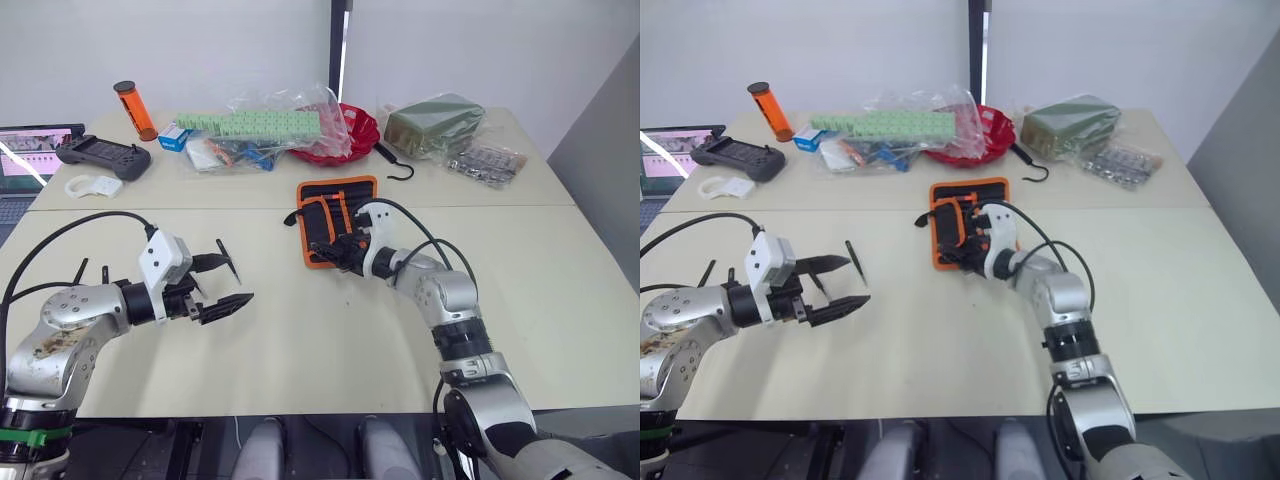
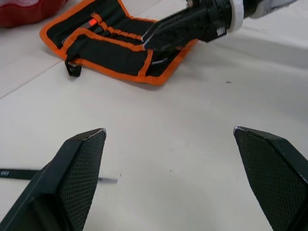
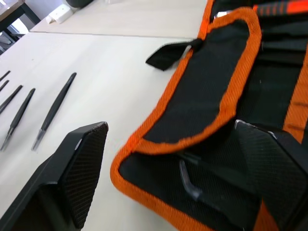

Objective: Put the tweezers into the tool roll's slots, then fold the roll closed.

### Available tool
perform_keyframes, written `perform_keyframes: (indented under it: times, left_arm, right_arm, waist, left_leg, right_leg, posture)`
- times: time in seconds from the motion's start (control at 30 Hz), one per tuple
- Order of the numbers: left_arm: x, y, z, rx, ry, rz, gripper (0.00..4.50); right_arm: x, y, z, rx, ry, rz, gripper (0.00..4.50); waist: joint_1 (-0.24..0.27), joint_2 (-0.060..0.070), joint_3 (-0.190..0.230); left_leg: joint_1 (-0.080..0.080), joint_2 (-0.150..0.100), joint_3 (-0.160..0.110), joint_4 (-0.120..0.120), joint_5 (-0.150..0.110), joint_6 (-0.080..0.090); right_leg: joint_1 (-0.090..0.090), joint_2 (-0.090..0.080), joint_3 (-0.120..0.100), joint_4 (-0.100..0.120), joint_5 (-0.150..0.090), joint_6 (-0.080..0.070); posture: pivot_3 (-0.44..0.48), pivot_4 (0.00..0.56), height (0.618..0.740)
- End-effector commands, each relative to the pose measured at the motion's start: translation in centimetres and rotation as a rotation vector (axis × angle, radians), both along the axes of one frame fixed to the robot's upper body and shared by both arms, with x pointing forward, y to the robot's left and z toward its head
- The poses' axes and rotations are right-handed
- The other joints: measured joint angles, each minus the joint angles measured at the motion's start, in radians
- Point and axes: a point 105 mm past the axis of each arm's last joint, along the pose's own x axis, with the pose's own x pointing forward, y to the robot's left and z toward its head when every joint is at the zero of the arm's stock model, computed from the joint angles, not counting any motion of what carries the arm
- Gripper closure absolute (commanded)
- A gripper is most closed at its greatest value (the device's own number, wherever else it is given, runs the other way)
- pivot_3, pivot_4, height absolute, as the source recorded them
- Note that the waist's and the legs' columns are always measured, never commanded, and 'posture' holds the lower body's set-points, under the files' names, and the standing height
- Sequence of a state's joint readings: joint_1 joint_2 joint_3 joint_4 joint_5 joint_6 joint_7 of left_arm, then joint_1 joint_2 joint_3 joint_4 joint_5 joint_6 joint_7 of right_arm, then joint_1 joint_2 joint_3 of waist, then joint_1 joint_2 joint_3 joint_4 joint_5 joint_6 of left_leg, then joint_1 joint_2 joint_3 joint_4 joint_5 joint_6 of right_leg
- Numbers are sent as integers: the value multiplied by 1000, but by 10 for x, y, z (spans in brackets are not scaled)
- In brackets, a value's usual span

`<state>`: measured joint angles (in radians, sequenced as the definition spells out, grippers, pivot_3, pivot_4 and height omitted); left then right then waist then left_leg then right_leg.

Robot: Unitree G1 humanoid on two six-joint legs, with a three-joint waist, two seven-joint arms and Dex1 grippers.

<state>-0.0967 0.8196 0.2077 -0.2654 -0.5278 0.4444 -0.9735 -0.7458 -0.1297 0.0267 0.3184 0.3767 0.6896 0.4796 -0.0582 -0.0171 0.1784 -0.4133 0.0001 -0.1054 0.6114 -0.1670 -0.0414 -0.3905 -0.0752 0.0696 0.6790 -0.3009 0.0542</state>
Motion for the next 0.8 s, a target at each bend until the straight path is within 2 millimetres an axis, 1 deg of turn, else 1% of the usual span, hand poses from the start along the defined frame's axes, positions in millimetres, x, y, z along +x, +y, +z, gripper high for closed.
perform_keyframes:
  times: [0.03,0.07,0.17,0.3,0.47,0.53,0.57,0.6,0.67,0.73,0.8]
  left_arm:
    - [-2,4,18,27,-97,15,0]
    - [-3,4,18,24,-99,18,0]
    - [-8,7,15,32,-93,29,0]
    - [-13,10,13,35,-94,47,0]
    - [-15,11,11,30,-93,58,0]
    - [-16,10,11,27,-93,55,0]
    - [-16,9,10,24,-93,50,0]
    - [-16,8,10,21,-93,44,0]
    - [-16,6,9,19,-95,37,0]
    - [-15,5,9,18,-93,35,0]
    - [-15,5,6,31,-77,34,0]
  right_arm:
    - [1,8,6,47,18,21,14]
    - [1,8,5,56,26,21,14]
    - [10,9,10,116,57,-15,806]
    - [18,6,13,129,63,-55,2222]
    - [18,1,33,201,15,-37,3875]
    - [17,-3,41,235,11,-25,3875]
    - [16,-6,41,236,16,-25,3875]
    - [15,-9,40,238,30,-28,3409]
    - [14,-13,36,220,48,-39,2737]
    - [11,-16,28,165,73,-44,2110]
    - [7,-18,25,167,106,-41,1413]
  waist:
    - [1,0,0]
    - [0,0,0]
    - [-2,0,0]
    - [-6,0,0]
    - [-7,0,0]
    - [-6,0,0]
    - [-6,0,0]
    - [-6,0,0]
    - [-6,0,0]
    - [-6,0,0]
    - [-8,0,0]
  left_leg:
    - [0,0,0,0,0,0]
    - [0,0,0,0,0,0]
    - [0,0,0,0,0,0]
    - [0,0,0,-1,0,0]
    - [0,0,0,-1,0,0]
    - [0,0,0,-1,0,0]
    - [0,0,0,-1,0,0]
    - [0,0,0,-1,0,0]
    - [0,0,0,-1,0,0]
    - [0,0,0,-1,0,0]
    - [0,0,0,-1,0,0]
  right_leg:
    - [0,0,0,0,0,0]
    - [0,0,0,0,0,0]
    - [0,0,0,0,0,0]
    - [0,0,0,0,0,-1]
    - [0,0,0,0,0,-1]
    - [0,0,0,0,0,-1]
    - [0,0,0,0,0,-1]
    - [0,0,0,0,0,-1]
    - [0,0,0,0,0,-1]
    - [0,0,0,0,0,-1]
    - [0,0,0,0,0,-1]
  posture:
    - [0,150,740]
    - [0,150,740]
    - [0,150,740]
    - [0,150,740]
    - [0,150,740]
    - [0,150,740]
    - [0,150,740]
    - [0,150,740]
    - [0,150,740]
    - [0,150,740]
    - [0,150,740]
